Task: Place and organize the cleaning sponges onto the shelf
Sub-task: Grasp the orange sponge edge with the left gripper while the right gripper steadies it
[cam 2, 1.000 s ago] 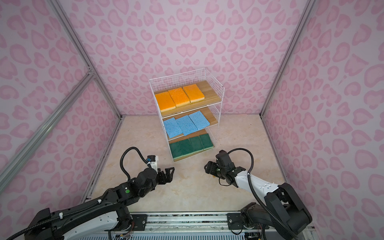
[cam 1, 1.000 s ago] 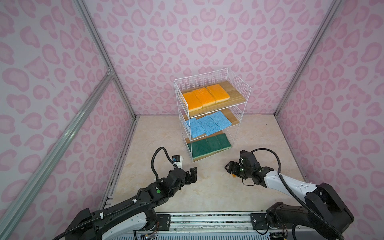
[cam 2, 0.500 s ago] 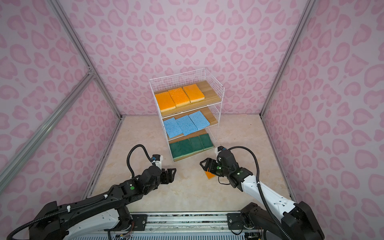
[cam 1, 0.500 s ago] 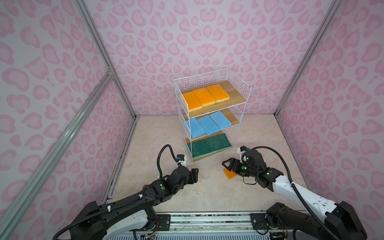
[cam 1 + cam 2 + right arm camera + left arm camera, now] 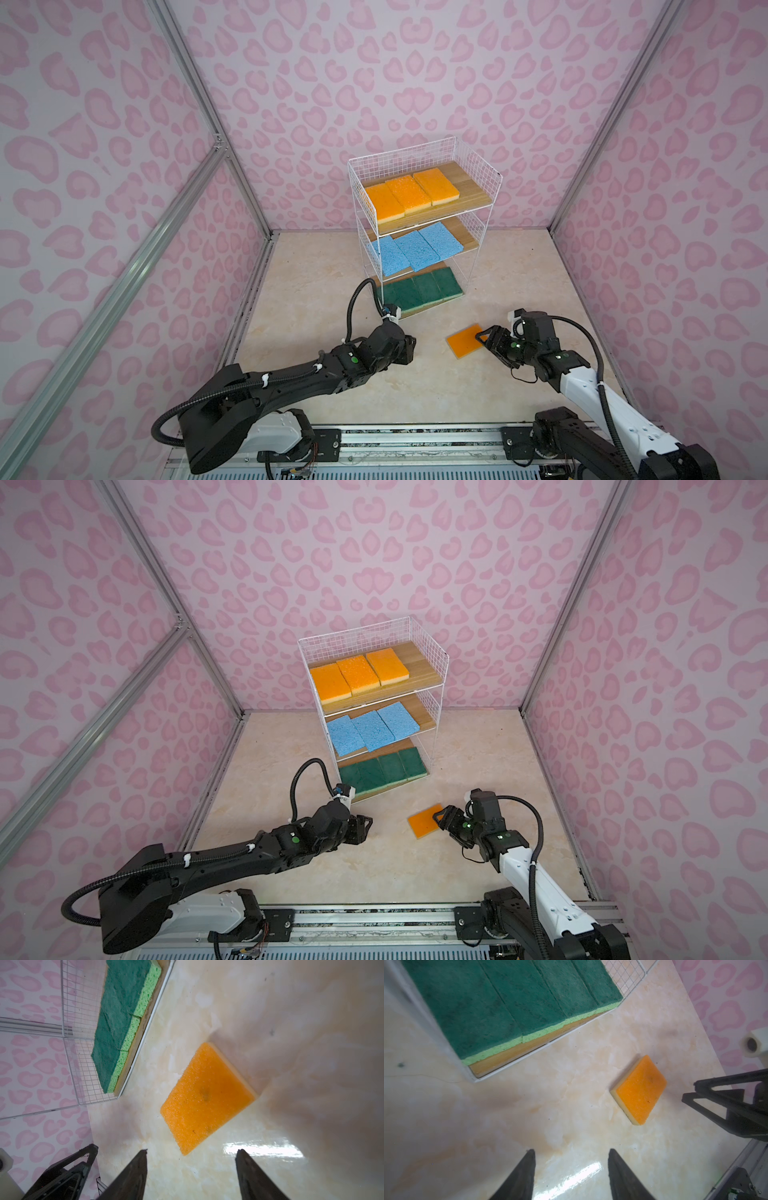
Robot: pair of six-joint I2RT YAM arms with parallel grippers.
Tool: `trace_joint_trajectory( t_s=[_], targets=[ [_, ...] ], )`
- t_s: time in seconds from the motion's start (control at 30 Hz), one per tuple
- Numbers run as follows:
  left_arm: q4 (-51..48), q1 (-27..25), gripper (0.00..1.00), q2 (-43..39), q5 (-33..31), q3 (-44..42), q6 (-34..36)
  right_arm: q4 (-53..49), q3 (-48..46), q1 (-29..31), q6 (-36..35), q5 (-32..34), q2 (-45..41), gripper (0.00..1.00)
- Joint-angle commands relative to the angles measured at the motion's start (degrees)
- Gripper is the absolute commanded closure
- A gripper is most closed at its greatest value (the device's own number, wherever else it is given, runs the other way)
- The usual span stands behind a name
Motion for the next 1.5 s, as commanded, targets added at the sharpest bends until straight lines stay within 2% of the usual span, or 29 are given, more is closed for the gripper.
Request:
trace_joint_trajectory(
  t_s=[0.0, 0.13, 0.27, 0.4, 0.53, 0.7, 1.07, 1.47],
  targets=[
    [2.7, -0.2, 0.36, 3.5, 2.0, 2.7, 0.8, 0.9, -1.0, -0.2, -1.8, -1.1, 1.6, 0.31],
    [3.7, -0.4, 0.28, 6.8, 3.5, 5.0, 0.8, 4.6, -2.7, -1.2, -1.4, -0.8, 4.6, 0.31],
    [3.9, -0.6, 0.24, 8.7, 4.1, 6.2, 0.7, 7.7, -1.8, -1.9, -2.1, -0.9, 9.2, 0.3],
    [4.7, -0.9, 0.24, 9.9, 4.7, 6.6, 0.5, 9.6, 2.5, -2.3, -4.4, -1.8, 15.9, 0.3],
    [5.2, -1.1, 0.24, 10.8, 5.1, 6.7, 0.2, 15.7, 5.8, -1.4, -2.9, -4.1, 23.2, 0.29],
    [5.9, -1.2, 0.24, 12.1, 6.6, 7.6, 0.6, 17.2, 8.9, 0.9, -3.6, -3.2, 26.5, 0.3],
    [6.5, -1.2, 0.29, 17.5, 8.1, 12.0, 1.5, 9.5, 8.5, -0.5, -7.4, -1.4, 17.3, 0.27],
    [7.3, -0.6, 0.42, 25.6, 13.1, 18.6, 2.3, 4.1, 3.4, -1.2, -7.9, -1.7, 6.1, 0.27]
  ],
)
